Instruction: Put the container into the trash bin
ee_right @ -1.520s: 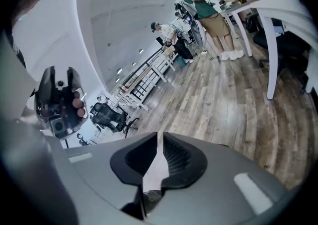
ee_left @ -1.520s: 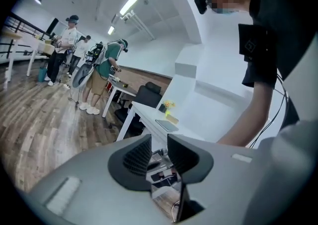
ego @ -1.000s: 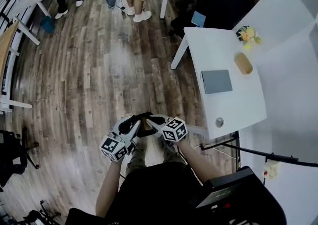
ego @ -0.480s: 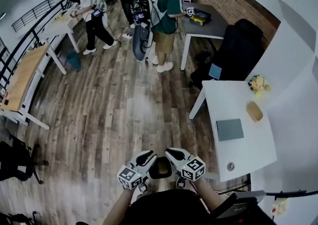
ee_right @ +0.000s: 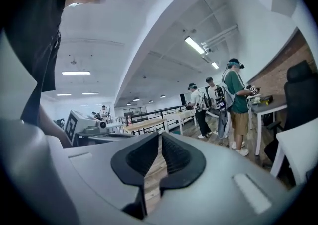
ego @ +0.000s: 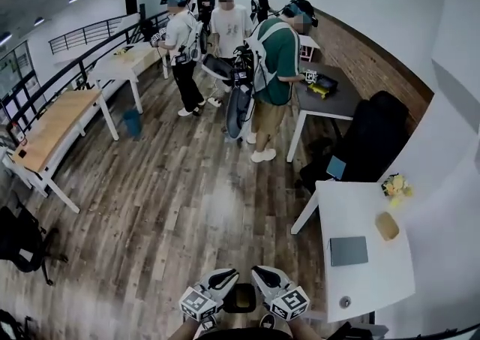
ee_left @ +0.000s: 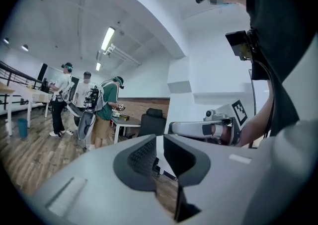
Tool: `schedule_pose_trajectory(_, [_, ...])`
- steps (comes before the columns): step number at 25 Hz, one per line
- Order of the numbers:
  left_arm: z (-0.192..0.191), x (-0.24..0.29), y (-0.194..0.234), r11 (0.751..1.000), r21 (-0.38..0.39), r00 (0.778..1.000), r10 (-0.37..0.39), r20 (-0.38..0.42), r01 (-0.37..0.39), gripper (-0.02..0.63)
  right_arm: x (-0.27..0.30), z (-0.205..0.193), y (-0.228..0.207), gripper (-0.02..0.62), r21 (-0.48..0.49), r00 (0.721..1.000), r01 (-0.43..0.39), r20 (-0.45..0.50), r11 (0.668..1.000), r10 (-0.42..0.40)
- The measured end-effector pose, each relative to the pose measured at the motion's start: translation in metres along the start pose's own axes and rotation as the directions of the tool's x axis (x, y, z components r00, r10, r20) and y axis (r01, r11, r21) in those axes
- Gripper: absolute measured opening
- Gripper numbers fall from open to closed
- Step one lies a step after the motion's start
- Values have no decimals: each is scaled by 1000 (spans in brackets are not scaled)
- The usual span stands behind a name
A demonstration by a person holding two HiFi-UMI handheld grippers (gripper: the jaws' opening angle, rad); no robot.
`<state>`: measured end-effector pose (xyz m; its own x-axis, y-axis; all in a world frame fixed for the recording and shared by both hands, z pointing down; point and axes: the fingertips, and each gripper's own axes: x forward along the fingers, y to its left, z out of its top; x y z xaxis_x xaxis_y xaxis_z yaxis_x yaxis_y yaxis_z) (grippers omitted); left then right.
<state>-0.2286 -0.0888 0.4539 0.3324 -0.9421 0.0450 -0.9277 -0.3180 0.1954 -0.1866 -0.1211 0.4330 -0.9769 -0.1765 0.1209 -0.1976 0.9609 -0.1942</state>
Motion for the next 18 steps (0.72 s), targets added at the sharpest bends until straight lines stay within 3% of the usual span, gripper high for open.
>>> schedule_pose_trajectory(7, [35, 10, -15, 991, 134, 996, -39, 79, 28, 15, -31, 47, -7, 35, -94, 985, 146, 103, 985, -136])
schedule_pose_trajectory(14, [74, 28, -47, 985, 169, 996, -50, 72, 37, 6, -76, 78, -6, 35, -205, 953, 291, 142, 935, -266])
schedule_pose_trajectory(18, [83, 39, -72, 980, 178, 991, -109, 82, 93, 6, -107, 80, -11, 35, -189, 916, 396, 154, 899, -371])
